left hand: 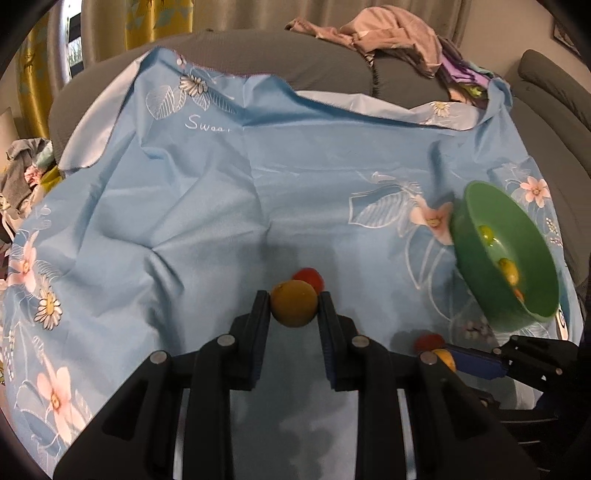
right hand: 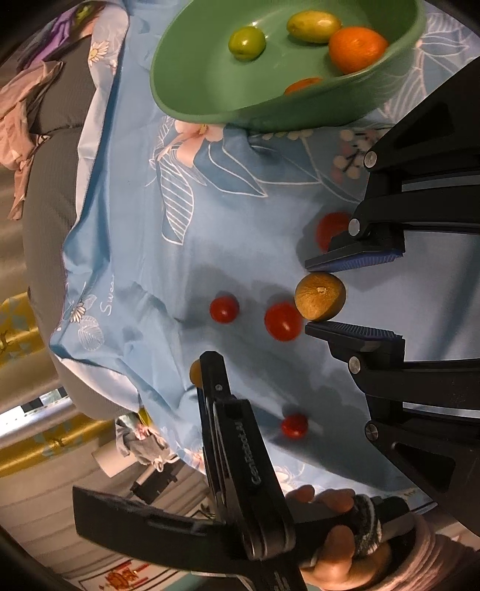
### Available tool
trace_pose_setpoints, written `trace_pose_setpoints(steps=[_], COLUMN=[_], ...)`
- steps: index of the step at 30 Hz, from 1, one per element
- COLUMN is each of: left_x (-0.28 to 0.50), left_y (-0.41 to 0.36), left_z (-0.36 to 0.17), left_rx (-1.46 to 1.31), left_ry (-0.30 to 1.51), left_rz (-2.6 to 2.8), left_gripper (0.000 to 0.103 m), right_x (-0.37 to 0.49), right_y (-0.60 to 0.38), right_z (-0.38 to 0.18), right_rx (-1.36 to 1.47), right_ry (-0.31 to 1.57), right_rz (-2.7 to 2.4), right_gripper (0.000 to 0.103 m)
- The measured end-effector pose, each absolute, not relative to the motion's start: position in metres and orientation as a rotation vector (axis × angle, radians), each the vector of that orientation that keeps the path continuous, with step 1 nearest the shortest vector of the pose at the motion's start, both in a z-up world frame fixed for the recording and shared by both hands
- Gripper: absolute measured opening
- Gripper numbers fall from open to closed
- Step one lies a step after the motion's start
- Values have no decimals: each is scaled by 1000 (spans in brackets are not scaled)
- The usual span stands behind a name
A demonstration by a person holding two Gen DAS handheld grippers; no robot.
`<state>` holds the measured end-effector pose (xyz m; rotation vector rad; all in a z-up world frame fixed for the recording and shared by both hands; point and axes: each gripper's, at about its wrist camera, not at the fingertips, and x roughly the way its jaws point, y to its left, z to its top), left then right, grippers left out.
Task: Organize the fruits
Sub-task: 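Grasp a yellow cherry tomato with the left tool while the right tool grasps another, then carry both yellow cherry tomatoes into the green bowl and release them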
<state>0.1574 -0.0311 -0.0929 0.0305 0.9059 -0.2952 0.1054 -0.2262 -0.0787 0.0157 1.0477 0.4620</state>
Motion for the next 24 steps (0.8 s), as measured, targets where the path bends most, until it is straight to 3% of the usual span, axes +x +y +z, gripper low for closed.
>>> trace_pose_setpoints(steps=[24], left_x=[52], left_y=[-37], left_z=[-54], left_rx=[109], left_ry=[813], left_rz=[-298], left_gripper=[26], right_x=[37], right_y=[-229], right_z=[-30], right_rx=[-6], right_ry=[963], right_rz=[471], right_gripper=[28])
